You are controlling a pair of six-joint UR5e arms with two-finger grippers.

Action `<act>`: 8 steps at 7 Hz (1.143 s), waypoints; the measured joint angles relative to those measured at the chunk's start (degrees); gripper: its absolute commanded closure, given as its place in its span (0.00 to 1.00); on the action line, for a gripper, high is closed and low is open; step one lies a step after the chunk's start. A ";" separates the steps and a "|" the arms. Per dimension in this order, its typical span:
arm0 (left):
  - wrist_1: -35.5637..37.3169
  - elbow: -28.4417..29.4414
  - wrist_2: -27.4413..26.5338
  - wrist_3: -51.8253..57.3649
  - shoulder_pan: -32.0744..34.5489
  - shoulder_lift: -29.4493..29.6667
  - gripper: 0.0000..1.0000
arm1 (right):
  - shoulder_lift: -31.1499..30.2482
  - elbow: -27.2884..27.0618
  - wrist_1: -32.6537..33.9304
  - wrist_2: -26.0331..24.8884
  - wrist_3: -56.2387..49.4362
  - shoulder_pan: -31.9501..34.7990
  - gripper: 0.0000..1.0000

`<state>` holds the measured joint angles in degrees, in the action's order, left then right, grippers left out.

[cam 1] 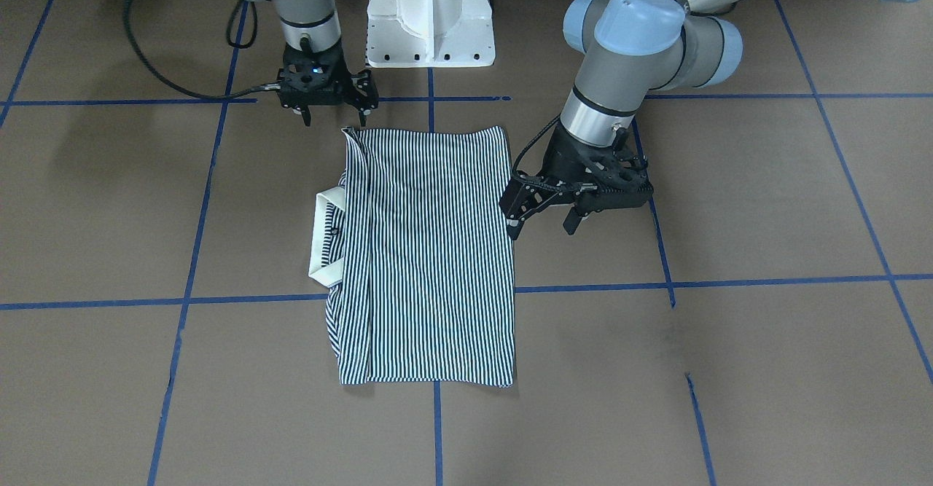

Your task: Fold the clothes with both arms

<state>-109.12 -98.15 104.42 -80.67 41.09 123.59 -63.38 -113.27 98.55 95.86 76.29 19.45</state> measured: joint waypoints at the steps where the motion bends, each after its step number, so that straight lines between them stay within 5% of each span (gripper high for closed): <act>1: 0.43 -1.07 -0.06 -0.01 -0.38 -0.77 0.00 | 2.20 2.07 2.14 -0.54 -2.79 -0.74 0.00; 8: 0.27 -0.90 -0.34 -0.01 -1.15 -1.69 0.00 | 3.65 9.31 2.73 1.30 -17.06 1.21 0.00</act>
<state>-108.85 -99.05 104.09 -80.68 39.94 121.90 -59.74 -103.96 101.28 97.16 59.23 20.66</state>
